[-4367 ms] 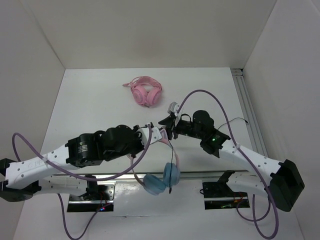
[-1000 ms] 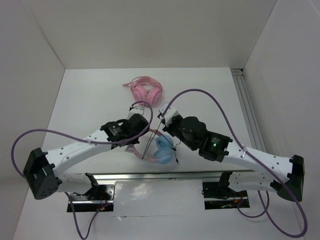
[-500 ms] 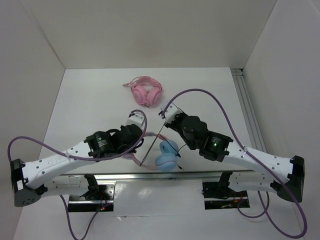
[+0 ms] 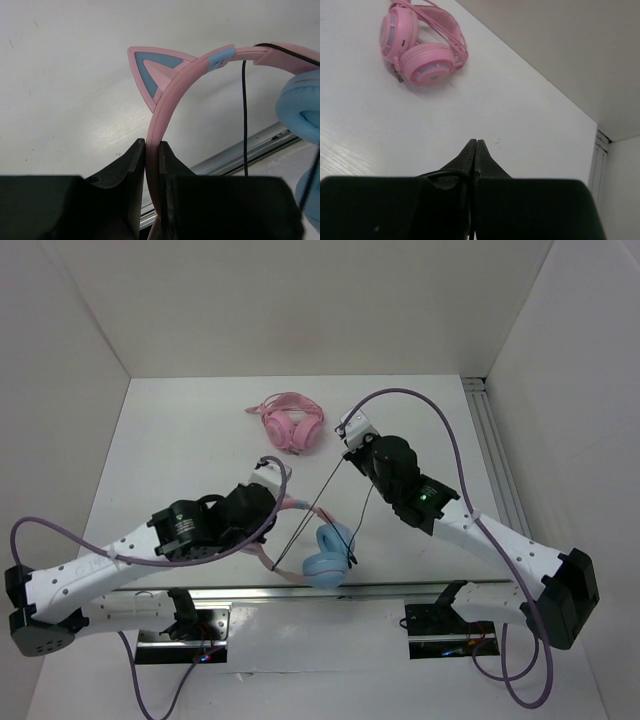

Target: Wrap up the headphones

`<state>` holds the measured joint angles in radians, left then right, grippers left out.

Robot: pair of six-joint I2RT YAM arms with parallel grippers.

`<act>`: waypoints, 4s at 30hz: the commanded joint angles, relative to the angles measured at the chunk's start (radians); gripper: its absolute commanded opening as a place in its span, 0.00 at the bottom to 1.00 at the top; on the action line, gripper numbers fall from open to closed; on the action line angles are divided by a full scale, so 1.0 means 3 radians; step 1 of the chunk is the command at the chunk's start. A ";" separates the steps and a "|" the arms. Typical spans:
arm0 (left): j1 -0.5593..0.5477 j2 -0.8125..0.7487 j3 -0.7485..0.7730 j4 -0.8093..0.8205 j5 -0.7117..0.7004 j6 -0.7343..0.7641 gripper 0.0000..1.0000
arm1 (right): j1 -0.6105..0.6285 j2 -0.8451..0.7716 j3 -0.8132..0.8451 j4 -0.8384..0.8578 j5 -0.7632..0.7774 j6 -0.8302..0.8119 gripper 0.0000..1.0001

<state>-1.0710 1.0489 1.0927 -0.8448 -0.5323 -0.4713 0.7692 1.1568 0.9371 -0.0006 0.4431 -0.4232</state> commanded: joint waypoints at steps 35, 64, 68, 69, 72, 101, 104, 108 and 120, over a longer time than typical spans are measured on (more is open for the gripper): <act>-0.0050 -0.0756 0.0642 0.0606 -0.0189 0.0401 0.00 | -0.0335 0.1155 -0.0444 0.1571 -0.1635 0.0879 0.00; -0.0050 0.0175 0.1000 0.2433 -0.1396 0.0206 0.00 | -0.0345 0.2893 -0.0582 0.4731 -0.3783 0.3318 0.25; -0.0050 0.0211 0.1087 0.2340 -0.1462 0.0242 0.00 | -0.0422 0.3006 -0.0582 0.4895 -0.3783 0.3389 0.29; -0.0050 0.0211 0.1087 0.2310 -0.1533 0.0242 0.00 | -0.0422 0.3051 -0.0582 0.4936 -0.3813 0.3420 0.29; -0.0050 0.0211 0.1118 0.2248 -0.1570 0.0211 0.00 | -0.0452 0.3123 -0.0582 0.4936 -0.3814 0.3420 0.32; 0.0338 0.0242 0.1195 0.1687 -0.1789 -0.0269 0.00 | -0.0417 0.3364 -0.0965 0.5284 -0.3630 0.3425 0.00; 0.0568 0.0389 0.1225 0.1589 -0.1754 -0.0474 0.00 | -0.0295 0.3211 -0.1134 0.5248 -0.3522 0.3379 0.00; 0.0916 0.0645 0.1307 0.1405 -0.1554 -0.0658 0.00 | -0.0131 0.3068 -0.1349 0.5279 -0.3486 0.3313 0.00; 0.1295 0.1152 0.1170 0.1405 -0.1324 -0.0848 0.00 | 0.0539 0.1913 -0.1513 0.3857 -0.3206 0.2665 0.00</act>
<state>-0.6941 1.4124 1.4288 -0.5209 -0.9211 -0.6590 0.8856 1.8820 0.4866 1.2781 -0.5819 0.5018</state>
